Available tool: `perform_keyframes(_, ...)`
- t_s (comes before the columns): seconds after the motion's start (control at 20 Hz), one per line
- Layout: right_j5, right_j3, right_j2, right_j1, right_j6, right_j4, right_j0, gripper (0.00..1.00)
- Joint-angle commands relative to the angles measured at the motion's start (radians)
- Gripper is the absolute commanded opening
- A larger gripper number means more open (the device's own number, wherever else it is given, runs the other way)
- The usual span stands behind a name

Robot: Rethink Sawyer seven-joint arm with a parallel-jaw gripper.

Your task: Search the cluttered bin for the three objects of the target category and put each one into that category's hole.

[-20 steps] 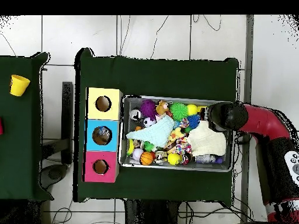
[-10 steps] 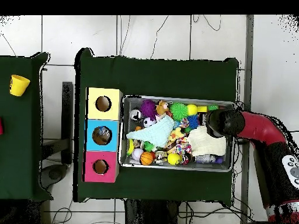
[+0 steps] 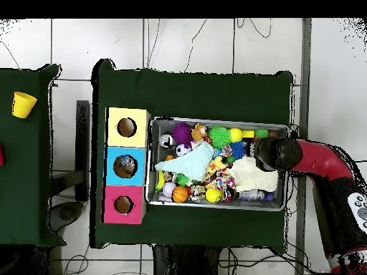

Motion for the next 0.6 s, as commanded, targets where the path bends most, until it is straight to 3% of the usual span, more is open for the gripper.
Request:
perform_keyframes(0.05, 0.013, 0.031, -0.026, 0.053, -0.182, -0.082, -0.025, 1.00)
perform_keyframes(0.6, -0.020, 0.014, -0.035, 0.083, -0.178, -0.108, -0.034, 1.00)
